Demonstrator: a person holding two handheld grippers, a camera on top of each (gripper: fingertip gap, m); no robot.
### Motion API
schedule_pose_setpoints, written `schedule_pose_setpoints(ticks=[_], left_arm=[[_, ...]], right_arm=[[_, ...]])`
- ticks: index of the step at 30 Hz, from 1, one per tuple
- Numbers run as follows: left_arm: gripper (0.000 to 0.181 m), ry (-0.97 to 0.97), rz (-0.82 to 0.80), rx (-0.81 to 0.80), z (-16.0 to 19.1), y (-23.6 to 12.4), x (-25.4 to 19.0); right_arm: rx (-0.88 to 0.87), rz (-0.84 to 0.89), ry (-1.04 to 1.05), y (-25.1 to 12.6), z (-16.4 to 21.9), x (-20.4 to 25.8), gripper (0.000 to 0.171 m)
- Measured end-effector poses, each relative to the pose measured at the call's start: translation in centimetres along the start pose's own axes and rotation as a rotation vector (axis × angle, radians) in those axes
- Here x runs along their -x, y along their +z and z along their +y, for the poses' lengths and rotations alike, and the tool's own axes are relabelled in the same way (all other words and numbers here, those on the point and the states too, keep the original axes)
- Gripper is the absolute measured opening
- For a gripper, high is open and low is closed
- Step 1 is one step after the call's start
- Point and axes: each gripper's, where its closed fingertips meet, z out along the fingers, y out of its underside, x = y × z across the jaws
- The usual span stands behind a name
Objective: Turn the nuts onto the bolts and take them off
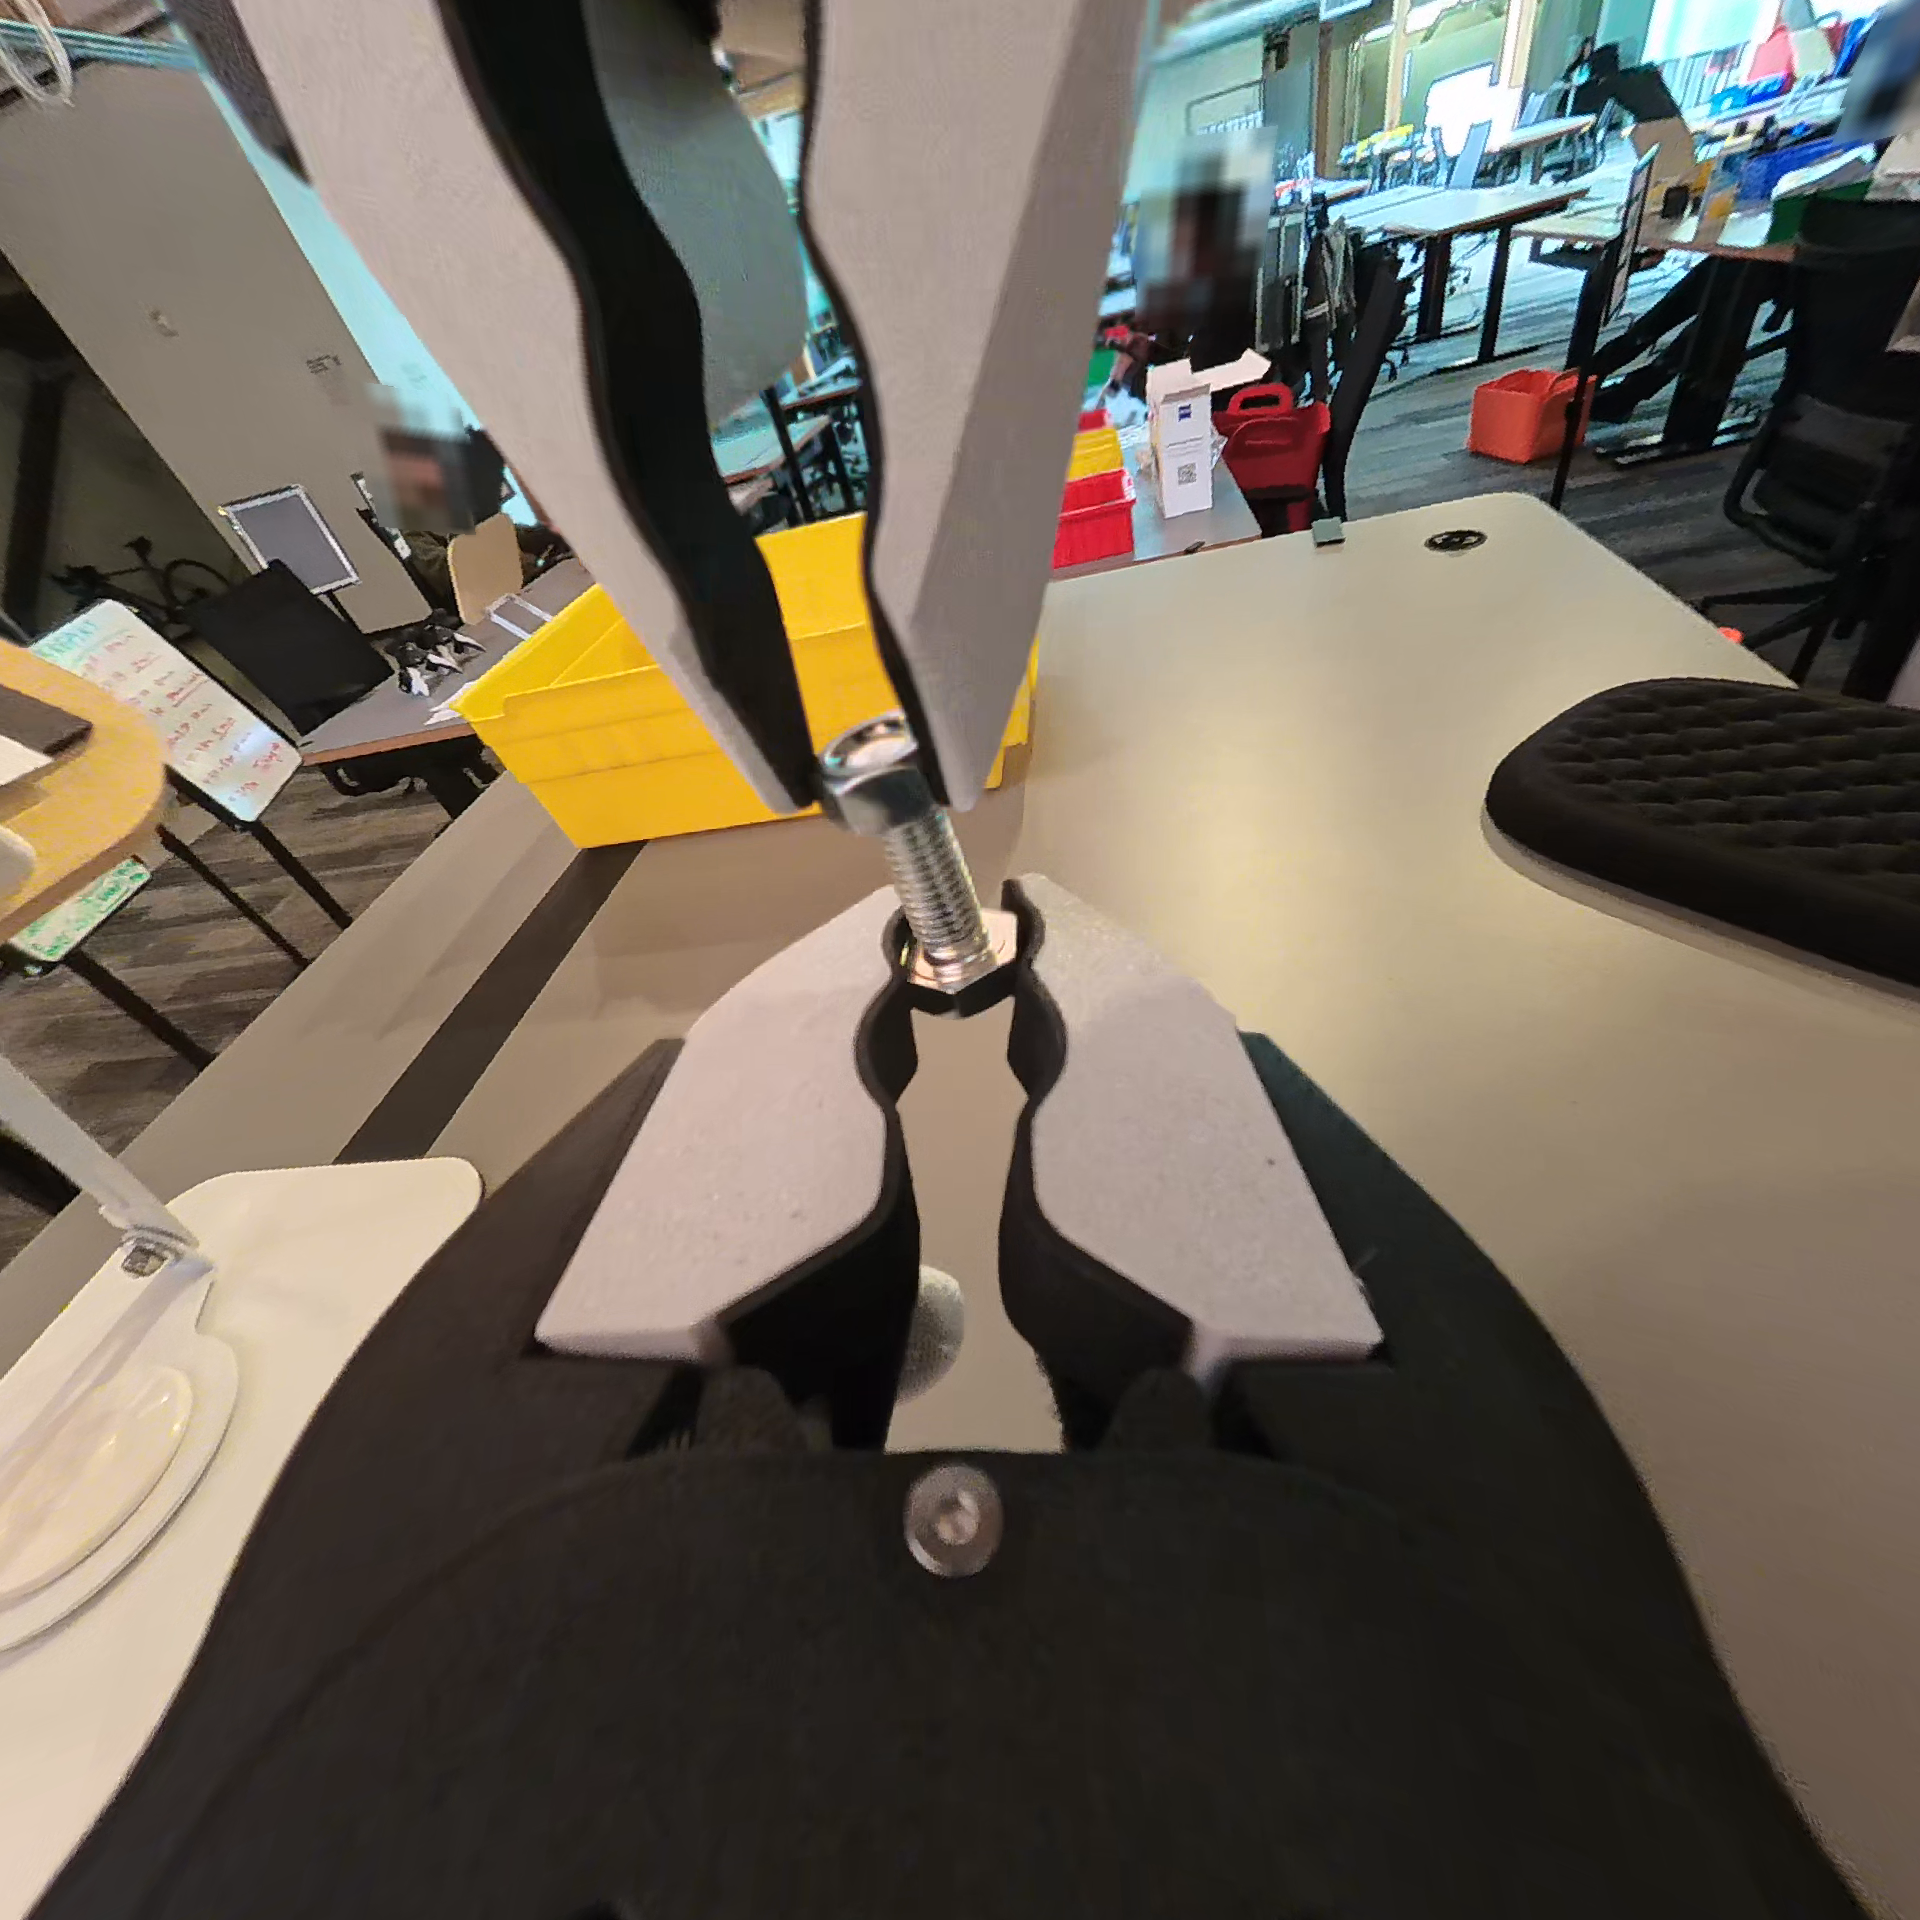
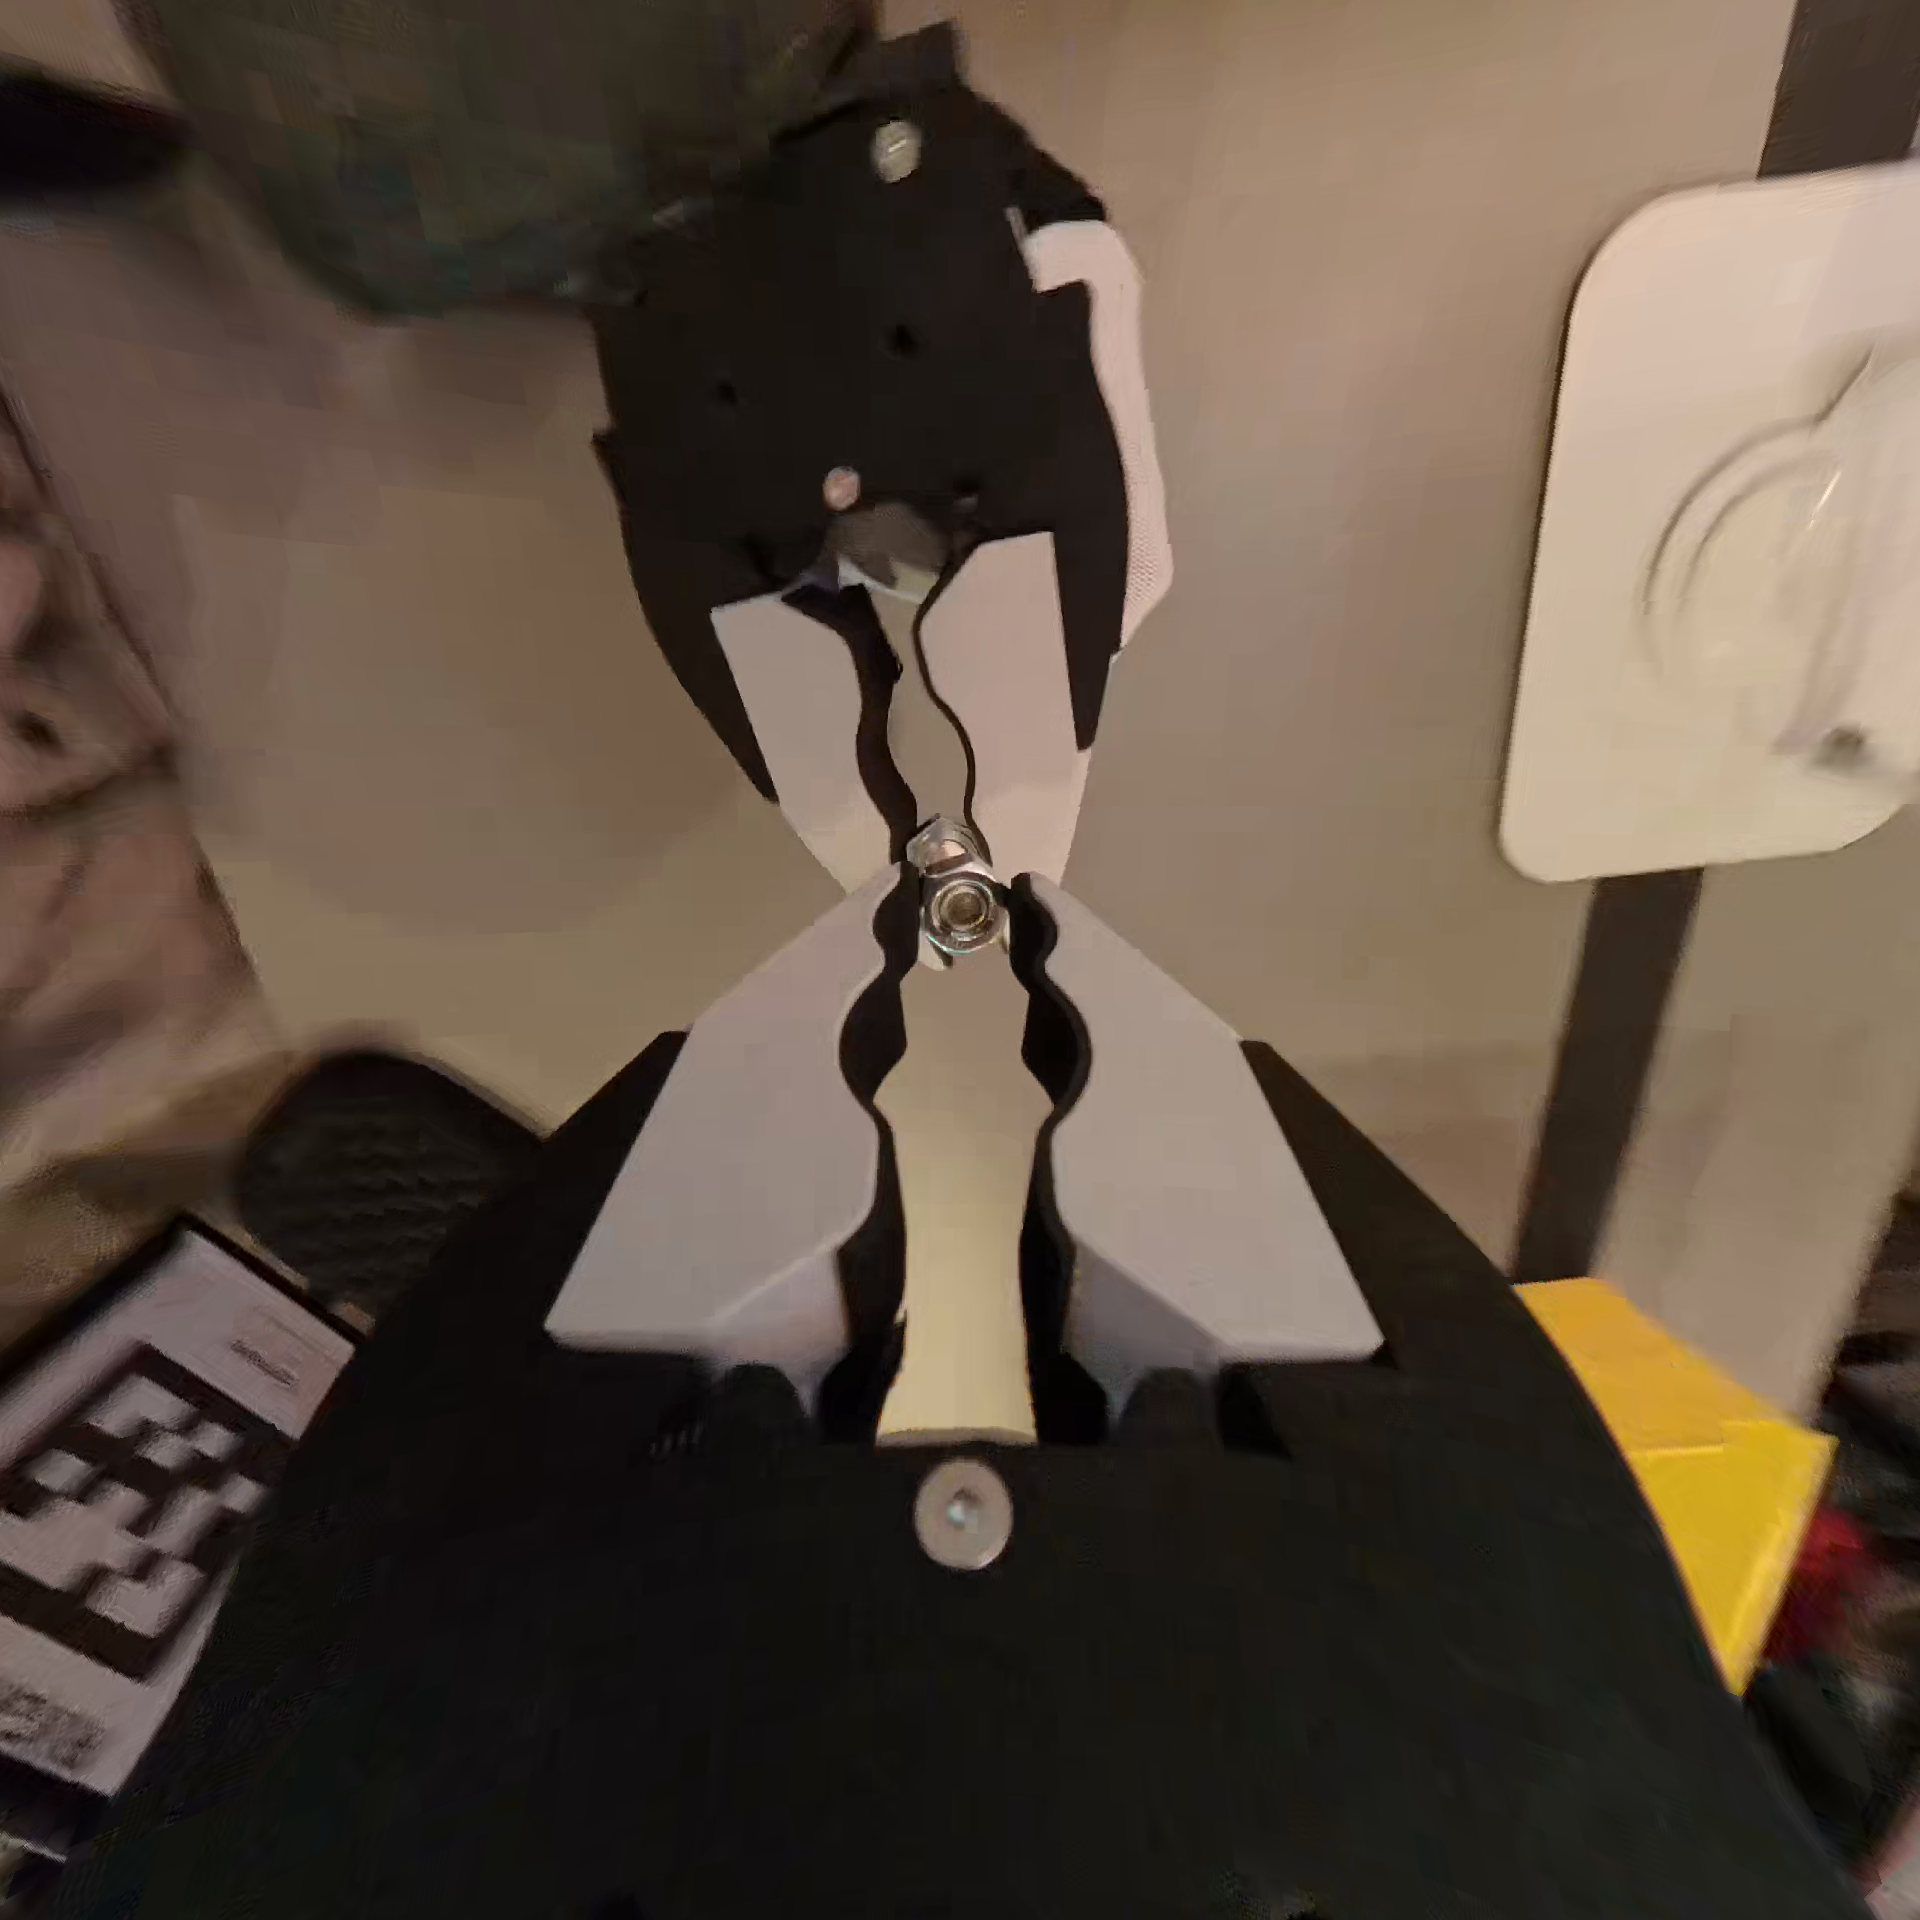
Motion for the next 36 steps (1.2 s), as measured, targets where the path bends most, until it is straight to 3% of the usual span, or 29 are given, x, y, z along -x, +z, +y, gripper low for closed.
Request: schedule_pose_setpoints(ticks=[3,6,8,11,14,22,27,34,36], left_arm=[[0.014,0.014,-0.001,0.027,0.4,0.3,-0.1],[0.014,-0.001,0.023,0.006,-0.2,0.1,-0.4],[0.014,-0.004,0.035,0.000,-0.3,0.0,-0.6],[0.014,-0.014,0.063,-0.018,-0.6,0.0,-1.1],[0.014,-0.014,0.086,-0.025,-0.8,0.0,-1.5],[0.014,-0.008,0.096,-0.027,-0.9,-0.1,-1.7],[0.014,-0.007,0.075,-0.027,-0.9,-0.1,-1.4],[0.014,-0.008,0.007,-0.010,-0.3,-0.2,0.0],[0.014,0.009,0.004,0.012,0.0,0.0,-0.1]], right_arm=[[-0.020,-0.043,0.081,0.3,0.5,0.2,0.016],[0.010,0.010,-0.129,0.2,1.5,-0.1,0.043],[-0.076,0.040,-0.361,-0.6,0.3,0.5,0.046],[-0.058,0.166,-0.666,-1.4,-0.2,0.1,0.043],[-0.009,0.188,-0.907,-1.2,0.2,0.9,0.036],[0.041,0.168,-1.058,-0.4,0.5,1.5,0.017],[0.026,0.150,-0.920,-0.4,0.4,1.2,0.017],[-0.024,-0.006,-0.077,0.0,0.1,0.0,0.016],[-0.019,-0.026,0.021,0.2,0.3,0.1,0.016]])
